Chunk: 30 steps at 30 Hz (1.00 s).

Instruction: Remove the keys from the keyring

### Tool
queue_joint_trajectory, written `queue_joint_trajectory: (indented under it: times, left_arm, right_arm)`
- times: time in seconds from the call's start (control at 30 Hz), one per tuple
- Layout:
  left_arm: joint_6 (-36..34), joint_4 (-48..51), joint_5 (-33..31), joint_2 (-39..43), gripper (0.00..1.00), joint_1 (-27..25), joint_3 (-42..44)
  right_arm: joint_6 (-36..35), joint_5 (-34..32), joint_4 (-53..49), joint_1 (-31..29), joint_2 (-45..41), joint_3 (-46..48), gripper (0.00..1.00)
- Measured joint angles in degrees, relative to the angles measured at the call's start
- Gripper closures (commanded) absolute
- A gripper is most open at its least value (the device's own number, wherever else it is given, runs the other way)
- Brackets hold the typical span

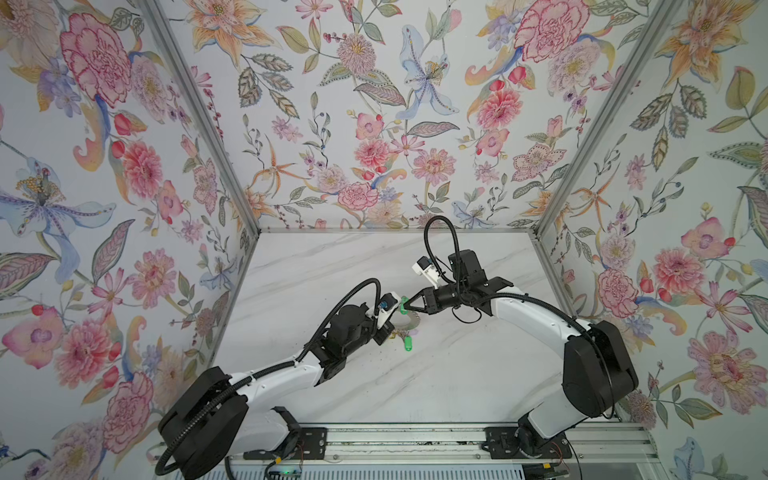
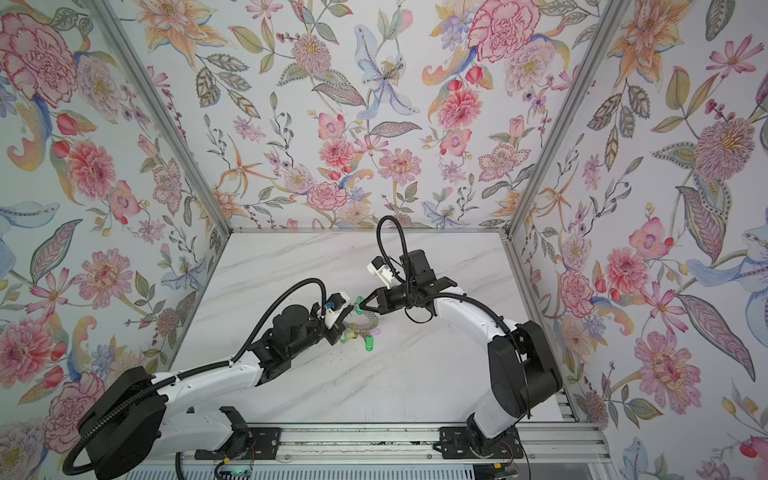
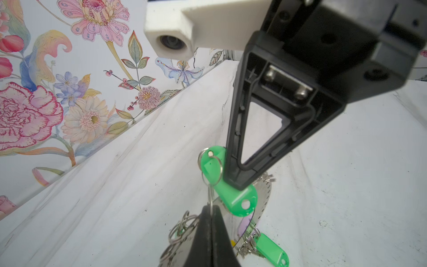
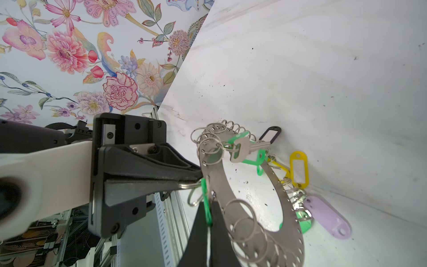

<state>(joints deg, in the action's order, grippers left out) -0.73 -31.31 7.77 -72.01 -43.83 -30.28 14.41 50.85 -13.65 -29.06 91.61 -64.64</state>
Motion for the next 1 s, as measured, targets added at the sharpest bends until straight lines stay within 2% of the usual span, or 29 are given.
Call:
queue_joint_trajectory:
  times: [0.43,0.77,0.8,0.9,1.0]
  left_arm:
    - [9.8,-7.3,15.9,4.2,1.00,9.1,6.2]
    - [13.9,-7.6,18.9,6.5,1.00,11.3,8.3]
    - [14.2,-7.8,19.1,6.5,1.00,11.4,8.3]
    - [15.1,-8.3,20.3,6.6,1.00,12.0,8.3]
    - [15.4,-10.5,21.5,6.8,1.00,12.5,8.3]
  right_arm:
    - [-1.8,2.7,2.0,-0.5,0.5,0.3,1.00]
    - [-3.7,3.7,2.1,-2.0,3.8,-0.9,1.00]
    - [-4.1,3.7,1.9,-2.1,3.9,-1.1,0.96]
    - [-4.9,3.0,0.9,-2.1,4.0,-1.4,0.72]
    - [-5.9,1.3,-0.3,-0.8,4.0,-1.4,0.65]
